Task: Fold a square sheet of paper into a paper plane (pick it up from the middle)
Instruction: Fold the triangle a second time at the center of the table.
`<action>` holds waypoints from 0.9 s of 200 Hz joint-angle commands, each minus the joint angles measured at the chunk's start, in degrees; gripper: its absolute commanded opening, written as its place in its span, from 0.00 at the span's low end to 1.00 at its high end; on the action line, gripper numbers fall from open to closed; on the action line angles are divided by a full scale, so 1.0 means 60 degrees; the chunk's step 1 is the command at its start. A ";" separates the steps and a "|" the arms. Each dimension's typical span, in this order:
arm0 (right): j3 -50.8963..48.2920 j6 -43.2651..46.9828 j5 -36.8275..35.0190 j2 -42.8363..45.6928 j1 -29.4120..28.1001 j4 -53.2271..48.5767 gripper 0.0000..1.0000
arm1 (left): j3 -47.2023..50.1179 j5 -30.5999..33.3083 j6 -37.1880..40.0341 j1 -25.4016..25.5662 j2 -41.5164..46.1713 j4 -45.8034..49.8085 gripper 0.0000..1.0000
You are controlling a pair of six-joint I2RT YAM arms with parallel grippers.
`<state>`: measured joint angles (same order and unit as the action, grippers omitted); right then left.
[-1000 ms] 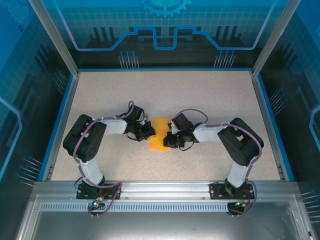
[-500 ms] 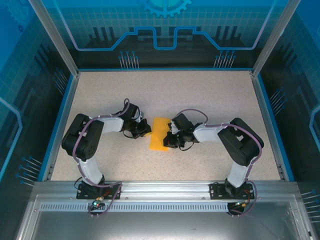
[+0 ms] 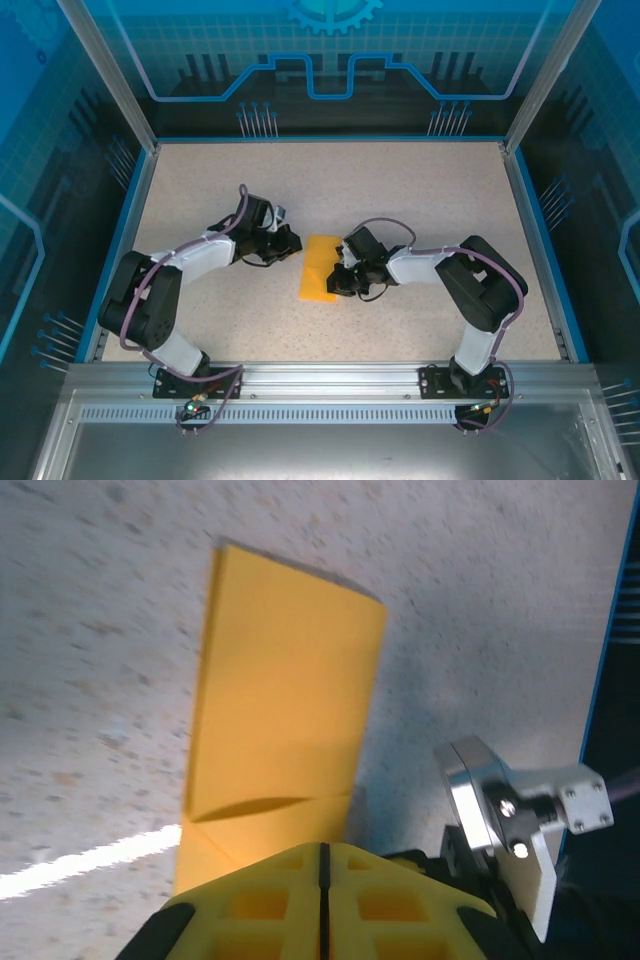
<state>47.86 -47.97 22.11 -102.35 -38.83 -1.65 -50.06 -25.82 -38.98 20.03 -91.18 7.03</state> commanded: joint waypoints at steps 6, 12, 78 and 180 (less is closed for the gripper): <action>-0.0286 0.0121 -0.0266 -0.0233 0.0057 -0.1395 0.05 | 0.0242 -0.0572 -0.0166 0.0627 -0.0342 -0.0354 0.09; -0.0306 0.0114 -0.0272 -0.0227 0.0055 -0.1373 0.05 | 0.0269 -0.0655 -0.0244 0.0724 -0.0481 -0.0539 0.08; -0.0446 0.0091 -0.0318 -0.0111 0.0041 -0.1338 0.05 | 0.0358 -0.0706 -0.0531 0.0983 -0.1715 -0.1215 0.07; 0.0109 0.0194 -0.0291 0.0394 0.0041 -0.1468 0.08 | 0.0301 0.0232 -0.0296 0.0982 -0.2617 -0.0528 0.04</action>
<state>48.21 -47.75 21.85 -101.89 -38.85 -3.18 -48.71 -28.95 -41.82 25.74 -104.12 0.45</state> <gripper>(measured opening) 0.073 0.051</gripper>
